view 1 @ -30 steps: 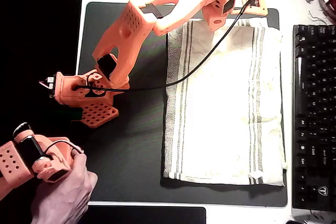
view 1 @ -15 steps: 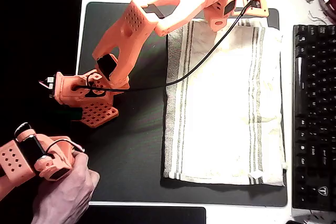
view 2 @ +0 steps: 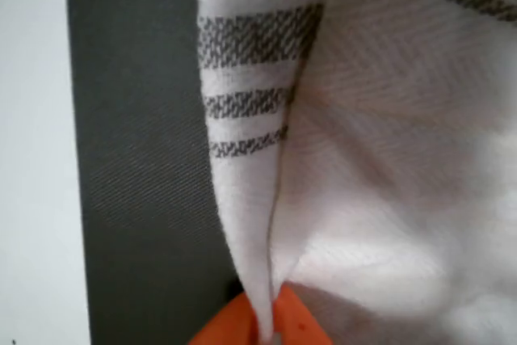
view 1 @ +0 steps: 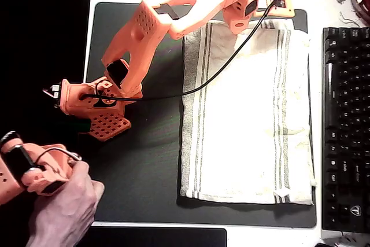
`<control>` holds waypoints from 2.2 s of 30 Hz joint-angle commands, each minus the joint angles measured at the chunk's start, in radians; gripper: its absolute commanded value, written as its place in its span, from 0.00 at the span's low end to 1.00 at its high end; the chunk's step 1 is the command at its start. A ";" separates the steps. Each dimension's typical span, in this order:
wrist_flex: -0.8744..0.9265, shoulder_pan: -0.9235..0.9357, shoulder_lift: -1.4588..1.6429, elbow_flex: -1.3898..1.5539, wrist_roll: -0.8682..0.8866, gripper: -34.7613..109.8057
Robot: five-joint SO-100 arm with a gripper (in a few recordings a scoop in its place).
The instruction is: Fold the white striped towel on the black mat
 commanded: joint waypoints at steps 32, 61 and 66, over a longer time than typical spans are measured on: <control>0.147 -0.029 0.433 0.037 -0.029 0.24; 0.308 0.184 0.693 0.078 -0.153 0.24; 0.319 0.245 0.715 0.071 -0.201 0.24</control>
